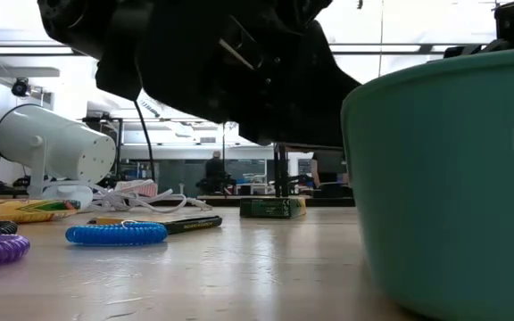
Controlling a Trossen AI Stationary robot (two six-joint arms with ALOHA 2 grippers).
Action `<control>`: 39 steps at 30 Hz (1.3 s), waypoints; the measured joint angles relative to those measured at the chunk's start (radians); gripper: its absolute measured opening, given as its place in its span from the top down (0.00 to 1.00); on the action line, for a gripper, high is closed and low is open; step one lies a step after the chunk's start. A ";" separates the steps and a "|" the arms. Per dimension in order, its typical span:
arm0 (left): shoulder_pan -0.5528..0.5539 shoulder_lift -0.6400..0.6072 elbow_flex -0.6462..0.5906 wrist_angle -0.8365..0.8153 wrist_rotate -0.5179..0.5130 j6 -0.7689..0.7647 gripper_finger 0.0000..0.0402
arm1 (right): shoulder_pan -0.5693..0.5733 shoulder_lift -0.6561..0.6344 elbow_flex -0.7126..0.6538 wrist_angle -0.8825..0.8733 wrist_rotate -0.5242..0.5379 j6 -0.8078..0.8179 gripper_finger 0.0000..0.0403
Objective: Pick & Place Office Desk Supplies
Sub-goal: Put the green rubber band into the blue bin, then put the crayon box into the green bin
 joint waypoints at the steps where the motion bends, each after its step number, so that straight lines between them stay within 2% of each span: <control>1: 0.000 0.000 0.003 -0.001 0.000 0.000 0.90 | 0.000 0.000 0.000 0.000 0.000 0.000 0.98; 9: 0.000 0.000 0.005 0.000 0.008 0.000 0.65 | 0.000 0.000 0.000 0.000 0.000 0.000 0.98; 17: 0.000 0.000 0.005 -0.016 0.008 -0.032 0.50 | 0.000 0.000 0.000 0.000 0.000 0.000 0.98; 23: 0.000 -0.025 0.004 -0.032 0.008 -0.084 0.47 | 0.000 0.000 0.000 0.000 0.000 0.000 0.98; 33: -0.010 -0.101 0.002 -0.127 0.007 -0.134 0.46 | 0.000 0.000 0.000 0.000 0.000 0.000 0.98; 39: -0.016 -0.102 0.001 -0.189 -0.017 -0.230 0.46 | 0.000 0.000 0.000 0.000 0.000 0.000 0.98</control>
